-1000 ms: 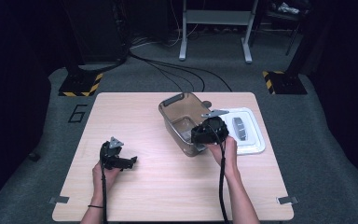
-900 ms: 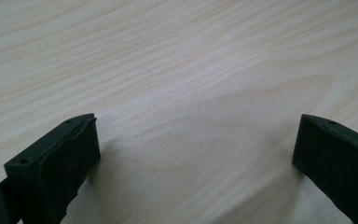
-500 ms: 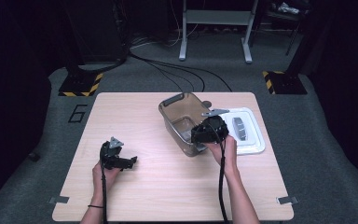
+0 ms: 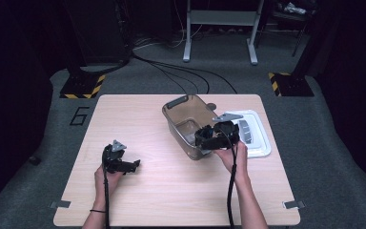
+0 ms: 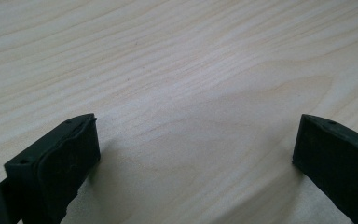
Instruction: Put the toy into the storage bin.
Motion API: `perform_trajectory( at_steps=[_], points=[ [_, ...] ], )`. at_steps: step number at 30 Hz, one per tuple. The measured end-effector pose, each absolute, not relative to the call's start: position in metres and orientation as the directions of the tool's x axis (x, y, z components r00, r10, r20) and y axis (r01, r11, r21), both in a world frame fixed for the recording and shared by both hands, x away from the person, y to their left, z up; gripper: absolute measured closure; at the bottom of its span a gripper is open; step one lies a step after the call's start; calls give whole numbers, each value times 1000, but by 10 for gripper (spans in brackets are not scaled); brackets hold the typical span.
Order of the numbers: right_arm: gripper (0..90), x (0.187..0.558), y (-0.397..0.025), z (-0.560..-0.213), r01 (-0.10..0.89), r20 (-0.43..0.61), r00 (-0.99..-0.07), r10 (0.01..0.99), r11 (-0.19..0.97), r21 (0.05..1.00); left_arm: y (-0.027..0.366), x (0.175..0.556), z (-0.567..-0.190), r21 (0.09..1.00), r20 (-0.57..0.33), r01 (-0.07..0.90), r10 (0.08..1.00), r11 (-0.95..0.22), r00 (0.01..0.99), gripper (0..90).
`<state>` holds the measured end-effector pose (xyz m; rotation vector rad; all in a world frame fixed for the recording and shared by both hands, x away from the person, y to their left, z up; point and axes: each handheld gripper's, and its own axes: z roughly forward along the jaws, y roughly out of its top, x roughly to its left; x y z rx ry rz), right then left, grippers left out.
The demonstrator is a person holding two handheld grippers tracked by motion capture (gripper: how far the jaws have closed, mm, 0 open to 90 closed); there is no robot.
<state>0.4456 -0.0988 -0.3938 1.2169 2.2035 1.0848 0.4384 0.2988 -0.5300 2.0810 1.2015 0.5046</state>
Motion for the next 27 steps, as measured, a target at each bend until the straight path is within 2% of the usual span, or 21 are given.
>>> perform_trajectory(
  at_steps=[9, 18, 27],
  points=[
    [0, 433, -125, -390, 520, 24, -527, 850, 299, 800, 299, 438, -530, 715, 0, 606, 866, -349, 500, 4],
    [0, 424, -160, -391, 519, 35, -473, 880, 247, 818, 299, 438, -530, 717, -1, 604, 866, -348, 500, 4],
    [0, 433, -198, -412, 569, 64, -393, 917, 187, 801, 299, 438, -530, 717, -1, 604, 866, -347, 499, 4]
  ],
)
